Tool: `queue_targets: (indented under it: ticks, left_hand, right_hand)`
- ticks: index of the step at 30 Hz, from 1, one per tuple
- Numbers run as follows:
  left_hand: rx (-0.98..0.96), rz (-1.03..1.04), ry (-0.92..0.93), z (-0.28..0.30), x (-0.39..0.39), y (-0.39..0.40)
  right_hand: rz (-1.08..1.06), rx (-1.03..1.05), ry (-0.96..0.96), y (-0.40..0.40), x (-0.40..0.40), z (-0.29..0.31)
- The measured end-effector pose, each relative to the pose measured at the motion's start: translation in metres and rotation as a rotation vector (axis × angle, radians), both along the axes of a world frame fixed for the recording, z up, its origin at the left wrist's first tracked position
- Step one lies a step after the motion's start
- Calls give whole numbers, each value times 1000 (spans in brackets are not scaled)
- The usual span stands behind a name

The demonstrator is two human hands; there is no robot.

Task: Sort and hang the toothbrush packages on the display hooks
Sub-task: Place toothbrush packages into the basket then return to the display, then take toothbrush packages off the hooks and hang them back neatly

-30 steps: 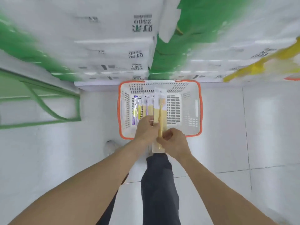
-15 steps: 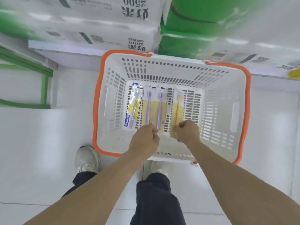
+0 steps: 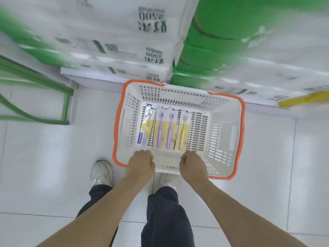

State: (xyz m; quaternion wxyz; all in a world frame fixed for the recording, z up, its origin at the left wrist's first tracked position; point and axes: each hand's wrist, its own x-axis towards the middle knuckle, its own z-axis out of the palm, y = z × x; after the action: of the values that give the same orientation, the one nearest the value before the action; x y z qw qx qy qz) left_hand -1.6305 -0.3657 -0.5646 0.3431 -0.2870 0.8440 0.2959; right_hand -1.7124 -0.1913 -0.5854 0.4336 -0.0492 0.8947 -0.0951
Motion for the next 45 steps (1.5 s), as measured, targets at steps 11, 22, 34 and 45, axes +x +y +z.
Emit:
queue_targets:
  ticks: [11, 22, 34, 45]
  left_hand:
    - [117, -91, -58, 331, 70, -14]
    - [153, 72, 73, 474, 274, -102]
    - [13, 357, 192, 508, 422, -280]
    - [-86, 521, 273, 521, 446, -467]
  right_hand:
    - [10, -137, -127, -28, 100, 334]
    - [30, -384, -58, -123, 242, 488]
    - [381, -428, -117, -318, 341, 522]
    - [577, -459, -130, -542, 339, 528]
